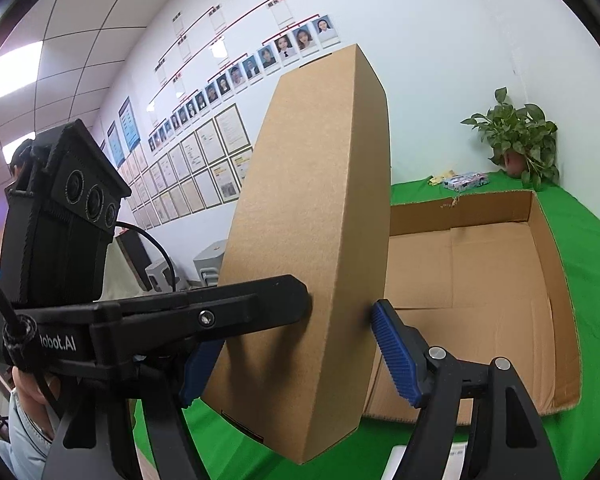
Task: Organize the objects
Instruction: 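Lower the brown box into the tray beside the plush toy with both grippers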
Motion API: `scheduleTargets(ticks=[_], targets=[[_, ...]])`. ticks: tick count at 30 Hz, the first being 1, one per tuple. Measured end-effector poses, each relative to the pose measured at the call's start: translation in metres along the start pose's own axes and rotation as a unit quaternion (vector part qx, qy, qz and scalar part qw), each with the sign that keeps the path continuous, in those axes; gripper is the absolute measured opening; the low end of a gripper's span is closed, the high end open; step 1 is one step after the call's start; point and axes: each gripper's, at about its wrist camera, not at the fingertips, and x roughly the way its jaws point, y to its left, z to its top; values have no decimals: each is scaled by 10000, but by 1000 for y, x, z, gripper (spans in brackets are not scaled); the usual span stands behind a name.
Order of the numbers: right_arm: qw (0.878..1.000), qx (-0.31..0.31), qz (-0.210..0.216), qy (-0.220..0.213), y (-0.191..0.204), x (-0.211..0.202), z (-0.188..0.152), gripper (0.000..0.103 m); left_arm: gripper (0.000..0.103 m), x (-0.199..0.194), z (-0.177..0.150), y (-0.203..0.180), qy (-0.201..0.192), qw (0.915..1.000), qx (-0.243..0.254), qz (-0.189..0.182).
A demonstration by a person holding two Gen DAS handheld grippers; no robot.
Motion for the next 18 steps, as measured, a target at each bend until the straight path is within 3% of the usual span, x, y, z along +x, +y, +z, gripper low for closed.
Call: scheduleTargets(ticks=[7,18], targets=[[9990,174,161,377,-25,65,10,71,76,32,9,40,260,9991,-286,150],[9884,945,293,1155,-79,174,-37,71,76,106,-19,121,1073,9875,-1052,468]])
